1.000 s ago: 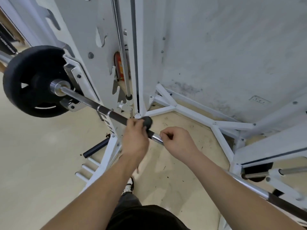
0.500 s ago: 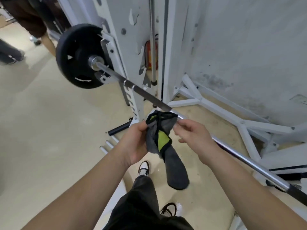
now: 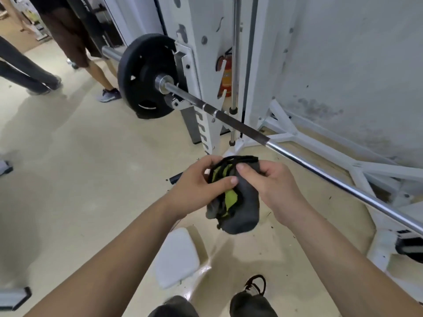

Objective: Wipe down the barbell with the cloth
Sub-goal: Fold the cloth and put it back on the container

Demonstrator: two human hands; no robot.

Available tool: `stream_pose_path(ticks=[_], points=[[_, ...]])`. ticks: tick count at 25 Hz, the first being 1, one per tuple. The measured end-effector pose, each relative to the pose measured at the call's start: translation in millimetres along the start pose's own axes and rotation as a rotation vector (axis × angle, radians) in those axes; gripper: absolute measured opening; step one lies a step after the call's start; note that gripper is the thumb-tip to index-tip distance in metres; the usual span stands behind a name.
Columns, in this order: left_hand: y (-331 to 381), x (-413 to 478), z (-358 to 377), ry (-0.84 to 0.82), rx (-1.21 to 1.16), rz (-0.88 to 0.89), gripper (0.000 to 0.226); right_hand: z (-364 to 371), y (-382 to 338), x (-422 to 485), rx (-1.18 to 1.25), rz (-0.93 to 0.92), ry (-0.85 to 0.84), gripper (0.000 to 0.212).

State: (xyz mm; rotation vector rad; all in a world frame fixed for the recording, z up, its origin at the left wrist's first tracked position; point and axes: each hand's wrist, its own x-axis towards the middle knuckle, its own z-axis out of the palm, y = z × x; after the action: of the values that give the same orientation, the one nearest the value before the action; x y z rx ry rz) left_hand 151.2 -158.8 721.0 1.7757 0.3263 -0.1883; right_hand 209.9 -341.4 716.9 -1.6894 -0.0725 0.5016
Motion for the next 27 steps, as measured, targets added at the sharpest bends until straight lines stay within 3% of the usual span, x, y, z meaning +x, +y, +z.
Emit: stream_pose_path(ticks=[2,5,7,11,15,18,23,27], points=[[-20,-10,-38,0.008,0.003,0.011,0.018,37,1,-7,-0.100,0.026,-0.049,0.022],[-52,-28,-96,-0.079,0.071,-0.021,0.031,100,12,-18,-0.166,0.030,-0.043,0.026],[-76,-38,-130,-0.197,0.133,-0.022,0.043,142,22,-24,-0.126,0.021,0.053,0.020],[-121,-54,-184,-0.167,0.070,-0.016,0.026,209,44,-38,0.023,0.080,0.164,0.023],[-163,-63,-219,-0.216,0.045,-0.065,0.023,248,79,-53,0.076,0.152,0.148,0.020],[-225,-61,-217,-0.170,0.002,-0.056,0.018,270,142,-49,0.059,0.192,0.143,0.019],[-389,-30,-193,-0.035,0.093,-0.122,0.018,312,305,-12,0.004,0.184,0.097,0.021],[-487,-4,-181,-0.049,0.105,-0.215,0.015,336,409,14,-0.043,0.202,0.060,0.021]])
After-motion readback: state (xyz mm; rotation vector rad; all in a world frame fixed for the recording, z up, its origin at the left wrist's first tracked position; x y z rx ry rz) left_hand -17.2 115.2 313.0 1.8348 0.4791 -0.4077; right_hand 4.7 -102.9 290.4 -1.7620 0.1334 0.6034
